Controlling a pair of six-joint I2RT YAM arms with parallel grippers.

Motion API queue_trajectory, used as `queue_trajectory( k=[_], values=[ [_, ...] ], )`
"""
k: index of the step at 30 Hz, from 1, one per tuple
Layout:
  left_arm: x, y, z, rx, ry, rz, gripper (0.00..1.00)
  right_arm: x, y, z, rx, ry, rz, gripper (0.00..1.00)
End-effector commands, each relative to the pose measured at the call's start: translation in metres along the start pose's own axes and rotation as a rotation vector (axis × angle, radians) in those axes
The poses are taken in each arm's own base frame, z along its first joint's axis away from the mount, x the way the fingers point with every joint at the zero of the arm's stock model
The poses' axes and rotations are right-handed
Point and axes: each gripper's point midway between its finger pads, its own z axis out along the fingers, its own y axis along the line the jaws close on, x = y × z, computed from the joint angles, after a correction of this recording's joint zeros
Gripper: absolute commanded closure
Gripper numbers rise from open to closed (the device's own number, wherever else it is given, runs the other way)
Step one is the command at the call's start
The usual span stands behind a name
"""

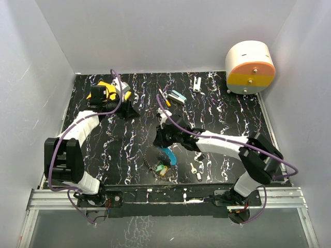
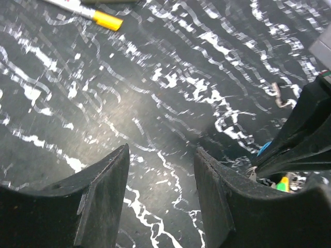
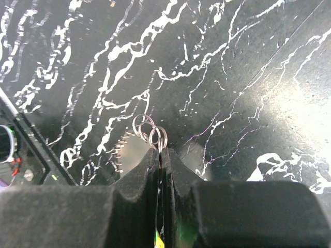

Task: Put the keys on the keyring

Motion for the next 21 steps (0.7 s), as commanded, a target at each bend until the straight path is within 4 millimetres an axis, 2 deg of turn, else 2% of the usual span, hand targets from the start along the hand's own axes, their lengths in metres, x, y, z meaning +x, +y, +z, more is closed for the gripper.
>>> queue_trajectory(
  k=[1, 5, 10, 15, 21],
  values=[
    [-0.048, -0.045, -0.016, 0.211, -0.098, 0.058, 0.48, -0.058, 0.032, -0.039, -0.09, -0.207, -0.049, 0.92],
    [-0.057, -0.09, -0.027, 0.429, -0.129, 0.048, 0.48, -0.081, 0.039, -0.072, -0.079, -0.297, -0.062, 0.92],
    [-0.035, -0.139, -0.03, 0.609, -0.095, 0.105, 0.47, -0.097, 0.048, -0.101, -0.078, -0.351, -0.068, 0.92],
    [-0.023, -0.166, -0.037, 0.729, -0.086, 0.222, 0.46, -0.102, 0.051, -0.111, -0.077, -0.366, -0.066, 0.92],
    [-0.02, -0.182, -0.039, 0.785, -0.101, 0.293, 0.45, -0.108, 0.056, -0.116, -0.093, -0.376, -0.069, 0.92]
  ],
)
